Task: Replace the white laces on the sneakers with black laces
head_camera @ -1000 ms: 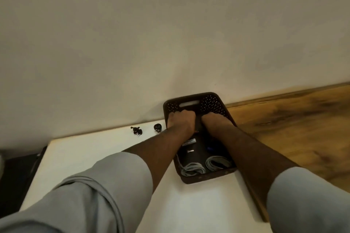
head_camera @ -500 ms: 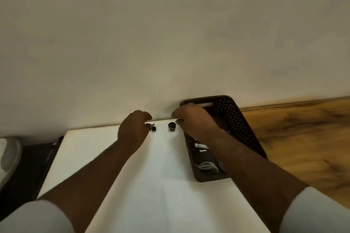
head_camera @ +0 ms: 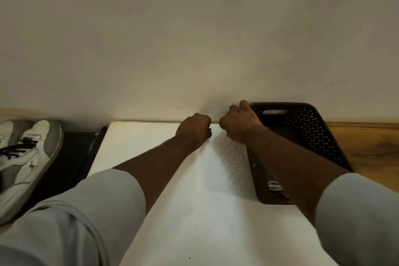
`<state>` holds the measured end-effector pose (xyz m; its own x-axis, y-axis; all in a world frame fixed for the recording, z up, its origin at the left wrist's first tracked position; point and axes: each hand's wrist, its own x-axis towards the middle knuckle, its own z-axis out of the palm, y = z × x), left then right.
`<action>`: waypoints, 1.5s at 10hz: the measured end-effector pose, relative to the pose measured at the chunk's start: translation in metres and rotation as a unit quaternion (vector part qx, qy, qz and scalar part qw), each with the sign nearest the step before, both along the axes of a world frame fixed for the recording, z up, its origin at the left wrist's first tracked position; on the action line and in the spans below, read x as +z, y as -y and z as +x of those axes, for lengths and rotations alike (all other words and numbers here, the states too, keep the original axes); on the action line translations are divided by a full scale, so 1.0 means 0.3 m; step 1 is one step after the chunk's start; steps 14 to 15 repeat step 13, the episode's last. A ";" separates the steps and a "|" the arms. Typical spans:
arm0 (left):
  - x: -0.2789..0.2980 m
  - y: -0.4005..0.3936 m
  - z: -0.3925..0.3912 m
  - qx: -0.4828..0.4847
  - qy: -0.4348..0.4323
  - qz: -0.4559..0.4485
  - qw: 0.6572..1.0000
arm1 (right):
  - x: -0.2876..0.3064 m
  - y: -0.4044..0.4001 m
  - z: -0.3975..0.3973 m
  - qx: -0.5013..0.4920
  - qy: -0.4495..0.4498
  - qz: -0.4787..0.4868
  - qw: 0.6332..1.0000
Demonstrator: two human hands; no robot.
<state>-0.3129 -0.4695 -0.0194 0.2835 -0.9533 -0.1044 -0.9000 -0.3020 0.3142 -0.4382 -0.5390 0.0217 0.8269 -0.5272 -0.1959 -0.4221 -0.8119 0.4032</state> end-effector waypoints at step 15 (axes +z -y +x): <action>0.131 0.339 -0.469 -0.028 -0.061 -0.012 0.998 | 0.009 0.238 -0.472 -0.277 0.116 0.190 0.935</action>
